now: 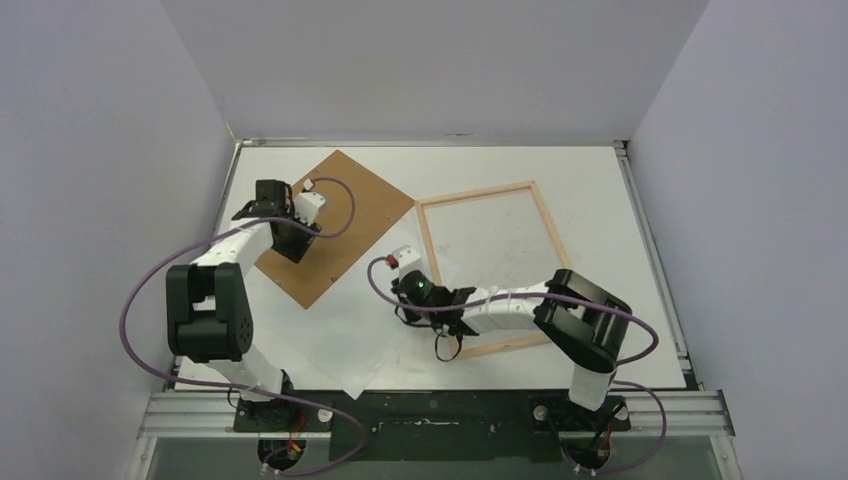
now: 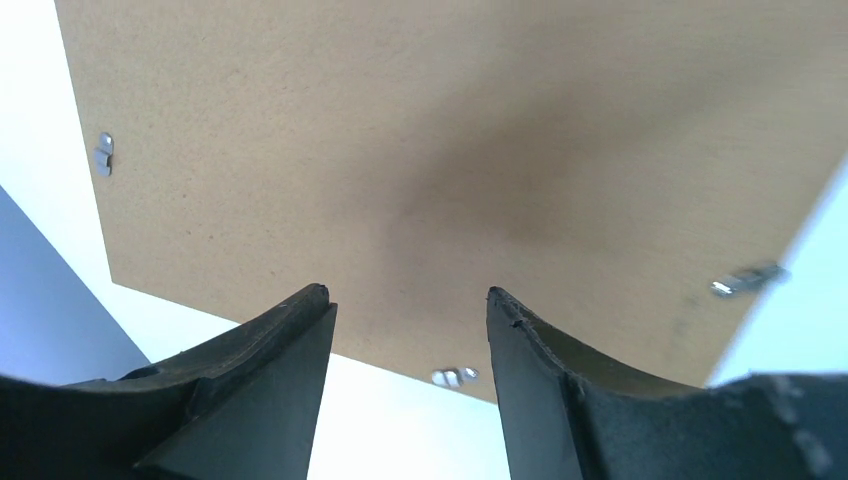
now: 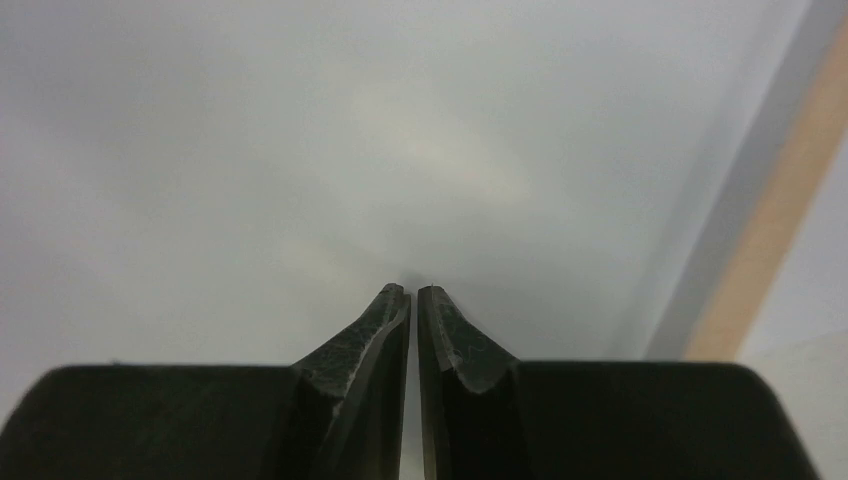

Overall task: Put the photo into the frame
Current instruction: Move the photo to the center of the board.

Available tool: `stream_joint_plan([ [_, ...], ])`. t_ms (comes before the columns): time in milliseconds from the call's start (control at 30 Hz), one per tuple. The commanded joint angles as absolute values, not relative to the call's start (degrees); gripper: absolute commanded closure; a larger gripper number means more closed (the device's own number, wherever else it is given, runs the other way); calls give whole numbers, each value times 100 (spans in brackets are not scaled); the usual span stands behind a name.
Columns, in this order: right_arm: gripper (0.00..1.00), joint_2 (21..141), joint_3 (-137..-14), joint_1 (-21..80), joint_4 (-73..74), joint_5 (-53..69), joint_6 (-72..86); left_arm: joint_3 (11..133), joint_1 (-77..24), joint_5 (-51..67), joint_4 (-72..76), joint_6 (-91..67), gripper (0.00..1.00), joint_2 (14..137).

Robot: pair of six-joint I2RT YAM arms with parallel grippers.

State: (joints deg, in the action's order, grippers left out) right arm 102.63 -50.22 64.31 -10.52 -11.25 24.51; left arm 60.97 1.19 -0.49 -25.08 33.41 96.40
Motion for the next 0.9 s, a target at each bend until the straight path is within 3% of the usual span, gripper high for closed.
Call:
stream_joint_plan([
  [0,86,10309,-5786,5551,-642,-816,2266,6396,-250,1102,-3530,3322,44,8949],
  [267,76,11380,-6630,5051,-179,-1077,2614,5632,-573,1253,-3555,3584,44,9040],
  [567,74,11131,-6087,4556,-307,-1303,2774,5085,-900,529,-2823,3797,44,9198],
  [867,63,10462,-5319,4181,-478,-1134,2509,4978,-778,-408,-2293,3820,45,9655],
])
